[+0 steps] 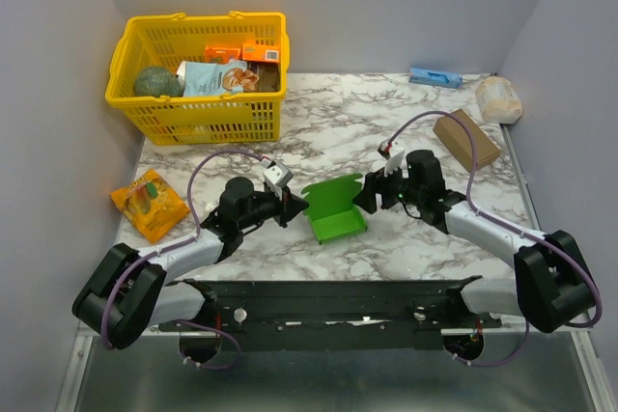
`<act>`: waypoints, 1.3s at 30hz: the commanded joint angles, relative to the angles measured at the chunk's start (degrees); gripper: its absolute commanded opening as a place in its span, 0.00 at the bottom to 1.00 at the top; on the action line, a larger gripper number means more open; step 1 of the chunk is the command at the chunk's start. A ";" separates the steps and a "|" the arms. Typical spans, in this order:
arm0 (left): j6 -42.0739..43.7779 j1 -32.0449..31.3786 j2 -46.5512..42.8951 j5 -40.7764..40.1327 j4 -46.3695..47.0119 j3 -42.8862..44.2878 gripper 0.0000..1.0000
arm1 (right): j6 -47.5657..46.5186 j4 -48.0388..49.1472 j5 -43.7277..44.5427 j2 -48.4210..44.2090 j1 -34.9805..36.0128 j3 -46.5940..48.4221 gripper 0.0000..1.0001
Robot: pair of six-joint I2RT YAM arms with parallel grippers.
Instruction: Fold the paper box
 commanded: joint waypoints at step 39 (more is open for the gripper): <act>2.58 -4.01 0.99 -11.93 -4.92 4.31 0.00 | 0.23 12.43 14.45 0.82 13.80 -0.84 0.00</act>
